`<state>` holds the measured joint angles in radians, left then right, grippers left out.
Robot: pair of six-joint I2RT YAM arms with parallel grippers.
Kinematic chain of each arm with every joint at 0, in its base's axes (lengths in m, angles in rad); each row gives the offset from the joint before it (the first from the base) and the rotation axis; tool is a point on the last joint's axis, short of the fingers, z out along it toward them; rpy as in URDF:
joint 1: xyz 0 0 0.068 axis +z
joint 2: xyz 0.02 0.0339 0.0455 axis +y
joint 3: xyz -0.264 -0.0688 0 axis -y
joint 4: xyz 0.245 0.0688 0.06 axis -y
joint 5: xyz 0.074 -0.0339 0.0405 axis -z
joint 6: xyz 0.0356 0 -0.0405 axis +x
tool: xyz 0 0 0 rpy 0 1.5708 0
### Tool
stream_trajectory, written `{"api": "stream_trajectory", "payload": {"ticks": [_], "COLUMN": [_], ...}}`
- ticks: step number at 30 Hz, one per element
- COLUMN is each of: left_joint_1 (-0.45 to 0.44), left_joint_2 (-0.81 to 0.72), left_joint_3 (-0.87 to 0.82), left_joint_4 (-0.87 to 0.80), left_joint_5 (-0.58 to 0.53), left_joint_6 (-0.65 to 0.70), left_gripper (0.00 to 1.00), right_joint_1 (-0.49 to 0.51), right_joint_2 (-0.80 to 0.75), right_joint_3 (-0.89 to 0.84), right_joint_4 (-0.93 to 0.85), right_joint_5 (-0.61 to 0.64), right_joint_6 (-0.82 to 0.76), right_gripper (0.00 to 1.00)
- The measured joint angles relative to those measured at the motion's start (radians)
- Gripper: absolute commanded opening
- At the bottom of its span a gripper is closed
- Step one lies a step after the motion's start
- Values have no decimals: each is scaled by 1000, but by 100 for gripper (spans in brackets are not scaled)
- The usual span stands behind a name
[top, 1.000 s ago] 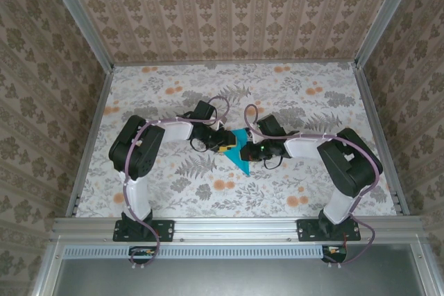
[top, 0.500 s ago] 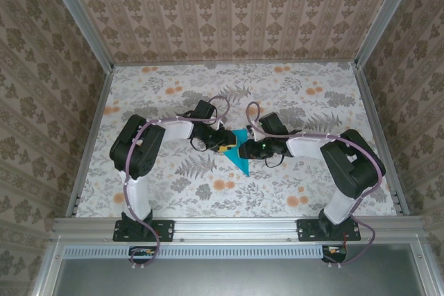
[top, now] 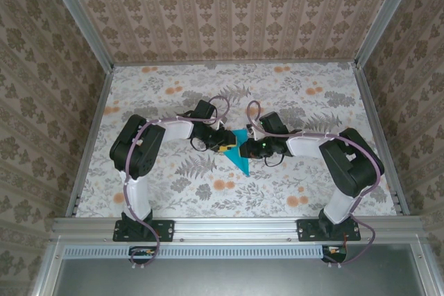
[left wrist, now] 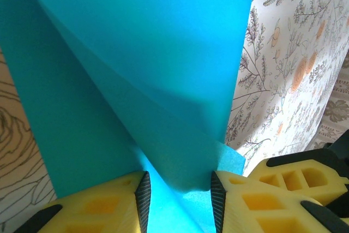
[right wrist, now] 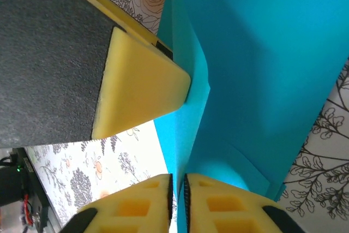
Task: Fold a paper plane with a square sheet of paper (fold left side to right side)
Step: Fourth fold the wing at the center of the table.
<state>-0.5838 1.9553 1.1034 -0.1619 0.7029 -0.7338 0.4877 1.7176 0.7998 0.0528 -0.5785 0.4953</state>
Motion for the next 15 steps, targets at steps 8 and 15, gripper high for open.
{"api": "stream_trajectory", "payload": {"ticks": [8, 15], "left_joint_1": [0, 0], "left_joint_2": [0, 0], "left_joint_3": [0, 2], "left_joint_4": [0, -3], "left_joint_5": [0, 0], "left_joint_6": [0, 0], "left_gripper": [37, 37], "right_joint_1": [-6, -31], "right_joint_2": [1, 1], "right_joint_3": [6, 11], "right_joint_4": [-16, -45], "right_joint_5": [2, 10], "right_joint_6": [-3, -21], "right_gripper": [3, 3]}}
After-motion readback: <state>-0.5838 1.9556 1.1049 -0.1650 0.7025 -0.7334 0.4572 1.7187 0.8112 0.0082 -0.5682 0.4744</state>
